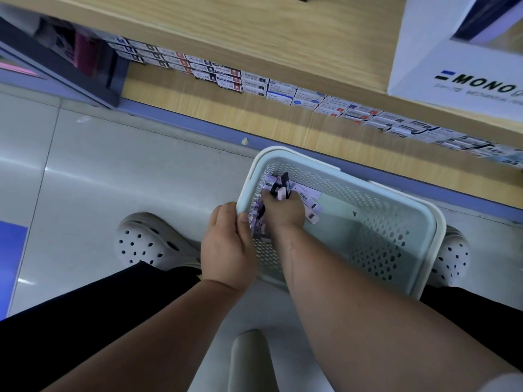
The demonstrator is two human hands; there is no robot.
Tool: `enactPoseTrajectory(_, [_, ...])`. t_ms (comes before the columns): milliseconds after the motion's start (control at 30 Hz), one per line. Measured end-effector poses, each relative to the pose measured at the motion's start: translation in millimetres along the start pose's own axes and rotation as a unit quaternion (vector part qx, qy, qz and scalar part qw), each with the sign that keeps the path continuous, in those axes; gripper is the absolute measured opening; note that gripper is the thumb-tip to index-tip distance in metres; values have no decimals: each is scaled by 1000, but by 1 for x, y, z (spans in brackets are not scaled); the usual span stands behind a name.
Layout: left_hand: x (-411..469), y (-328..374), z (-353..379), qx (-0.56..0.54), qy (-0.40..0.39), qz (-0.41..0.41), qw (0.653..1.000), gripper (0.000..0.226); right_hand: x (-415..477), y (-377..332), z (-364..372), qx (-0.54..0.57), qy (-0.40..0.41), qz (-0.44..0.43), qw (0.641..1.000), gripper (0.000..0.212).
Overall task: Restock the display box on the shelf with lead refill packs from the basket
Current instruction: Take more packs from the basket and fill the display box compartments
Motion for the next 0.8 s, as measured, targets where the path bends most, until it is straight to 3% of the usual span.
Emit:
enactPoseTrajectory(400, [0, -1, 1, 0, -3, -1, 1000, 28, -3, 6, -1, 15, -19, -26, 999, 25])
enactPoseTrajectory(800, [0, -2, 1, -5, 1, -6, 1000, 33, -5, 8, -7, 69, -102, -2, 992, 28])
Point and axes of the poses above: each hand's wrist, its own x-axis towards the middle knuckle, its own z-axis out of the palm, y = z × x, the point moved 1 cm from there along x, towards the middle knuckle, and after that the axes turned 1 degree about -x, right-handed, at the moved point
